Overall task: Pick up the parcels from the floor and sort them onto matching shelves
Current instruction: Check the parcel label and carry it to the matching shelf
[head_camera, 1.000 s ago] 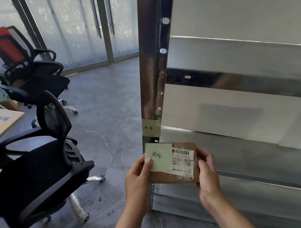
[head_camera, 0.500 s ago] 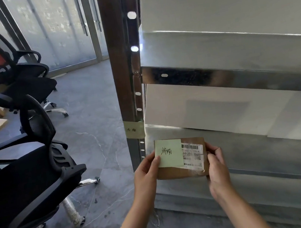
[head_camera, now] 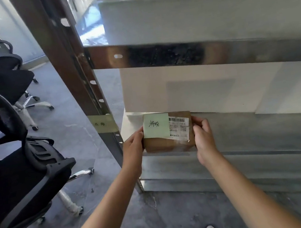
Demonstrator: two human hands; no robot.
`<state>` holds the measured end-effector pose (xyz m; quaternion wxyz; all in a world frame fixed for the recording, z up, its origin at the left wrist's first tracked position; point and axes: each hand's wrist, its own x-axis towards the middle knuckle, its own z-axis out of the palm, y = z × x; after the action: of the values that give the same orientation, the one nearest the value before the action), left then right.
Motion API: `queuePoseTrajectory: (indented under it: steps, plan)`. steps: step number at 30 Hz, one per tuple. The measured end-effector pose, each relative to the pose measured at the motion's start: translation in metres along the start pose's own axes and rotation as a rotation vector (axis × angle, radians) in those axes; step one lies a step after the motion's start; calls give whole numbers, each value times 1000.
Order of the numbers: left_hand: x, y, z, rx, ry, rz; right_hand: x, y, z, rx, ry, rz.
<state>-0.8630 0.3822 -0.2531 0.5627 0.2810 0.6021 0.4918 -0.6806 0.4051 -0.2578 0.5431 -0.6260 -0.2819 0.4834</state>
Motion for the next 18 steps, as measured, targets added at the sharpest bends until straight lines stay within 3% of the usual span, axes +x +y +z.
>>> queuePoseTrajectory:
  steps: [10,18]
  plan:
    - [31,-2,9,27,-11,-82,36,10,2,-121,-4,-4]
    - [32,-10,7,69,-24,-42,39,21,8,-173,27,28]
